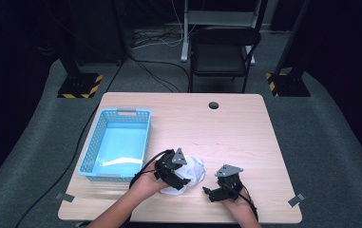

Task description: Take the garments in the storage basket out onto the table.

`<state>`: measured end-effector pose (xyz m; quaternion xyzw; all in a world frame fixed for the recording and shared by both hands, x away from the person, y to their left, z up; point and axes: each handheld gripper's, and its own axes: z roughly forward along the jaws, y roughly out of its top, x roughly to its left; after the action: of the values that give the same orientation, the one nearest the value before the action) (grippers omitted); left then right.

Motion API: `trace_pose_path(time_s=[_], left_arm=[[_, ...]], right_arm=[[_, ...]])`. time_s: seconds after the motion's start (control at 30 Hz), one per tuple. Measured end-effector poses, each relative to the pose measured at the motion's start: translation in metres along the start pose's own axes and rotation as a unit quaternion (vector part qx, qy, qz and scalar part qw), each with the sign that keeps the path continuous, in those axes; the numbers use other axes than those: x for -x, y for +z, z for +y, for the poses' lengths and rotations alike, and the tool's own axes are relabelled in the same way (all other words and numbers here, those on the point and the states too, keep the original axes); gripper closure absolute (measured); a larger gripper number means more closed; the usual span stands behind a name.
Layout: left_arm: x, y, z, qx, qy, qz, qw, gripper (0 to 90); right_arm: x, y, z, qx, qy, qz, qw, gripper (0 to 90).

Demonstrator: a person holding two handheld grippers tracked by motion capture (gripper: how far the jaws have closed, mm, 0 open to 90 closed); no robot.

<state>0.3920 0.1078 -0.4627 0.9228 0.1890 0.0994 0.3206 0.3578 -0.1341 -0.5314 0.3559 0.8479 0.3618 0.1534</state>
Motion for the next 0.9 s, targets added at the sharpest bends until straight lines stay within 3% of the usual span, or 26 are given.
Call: trace_pose_path(time_s=[0.47, 0.9], left_arm=[[-0.015, -0.025, 0.001, 0.031, -0.021, 0.010, 0.9992, 17.8], [-0.027, -0.048, -0.001, 0.061, -0.039, 0.025, 0.9971, 17.5]], right_arm=[[0.000, 0.000, 0.000, 0.000, 0.001, -0.001, 1.0000, 5.4], [0.000, 0.000, 0.000, 0.000, 0.002, -0.002, 1.0000, 5.4]])
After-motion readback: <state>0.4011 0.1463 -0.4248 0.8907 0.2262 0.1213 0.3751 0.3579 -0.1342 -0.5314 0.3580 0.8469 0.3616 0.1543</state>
